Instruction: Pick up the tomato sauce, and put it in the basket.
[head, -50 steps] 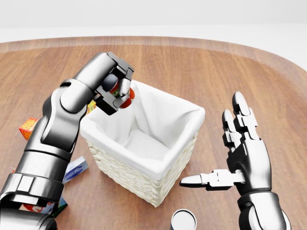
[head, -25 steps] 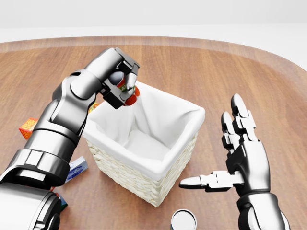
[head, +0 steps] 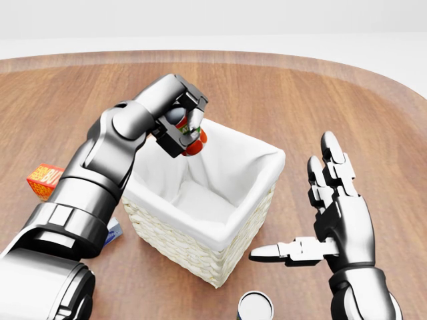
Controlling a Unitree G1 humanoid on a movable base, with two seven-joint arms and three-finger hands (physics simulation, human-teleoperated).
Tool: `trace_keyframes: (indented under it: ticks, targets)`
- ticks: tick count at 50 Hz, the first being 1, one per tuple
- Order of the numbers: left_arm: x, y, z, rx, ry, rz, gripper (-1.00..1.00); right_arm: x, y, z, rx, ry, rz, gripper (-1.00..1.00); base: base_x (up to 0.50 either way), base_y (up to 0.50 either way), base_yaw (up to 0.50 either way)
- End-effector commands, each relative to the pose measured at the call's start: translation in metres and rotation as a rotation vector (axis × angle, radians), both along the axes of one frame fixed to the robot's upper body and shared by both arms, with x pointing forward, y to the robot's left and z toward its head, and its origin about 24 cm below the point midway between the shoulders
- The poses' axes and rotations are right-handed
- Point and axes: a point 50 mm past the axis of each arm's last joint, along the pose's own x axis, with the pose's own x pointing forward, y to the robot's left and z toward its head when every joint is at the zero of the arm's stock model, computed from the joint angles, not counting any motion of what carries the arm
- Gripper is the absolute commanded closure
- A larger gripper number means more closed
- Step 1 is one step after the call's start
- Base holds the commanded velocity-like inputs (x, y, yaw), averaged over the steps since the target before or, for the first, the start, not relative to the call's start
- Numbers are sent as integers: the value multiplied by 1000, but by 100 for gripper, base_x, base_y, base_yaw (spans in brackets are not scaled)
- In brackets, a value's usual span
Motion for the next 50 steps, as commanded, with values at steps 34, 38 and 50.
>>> trace_keyframes:
  ticks: [34, 38, 50]
  targets:
    - [-5, -8, -27, -53, 197, -83, 100, 3, 2, -17, -14, 72, 0, -100, 0, 0, 0]
    - [-5, -9, -29, -52, 204, -86, 100, 3, 2, -17, -14, 74, 0, -100, 0, 0, 0]
    - [-5, -10, -29, -35, 210, -94, -100, 3, 2, -14, -11, 62, -1, -100, 0, 0, 0]
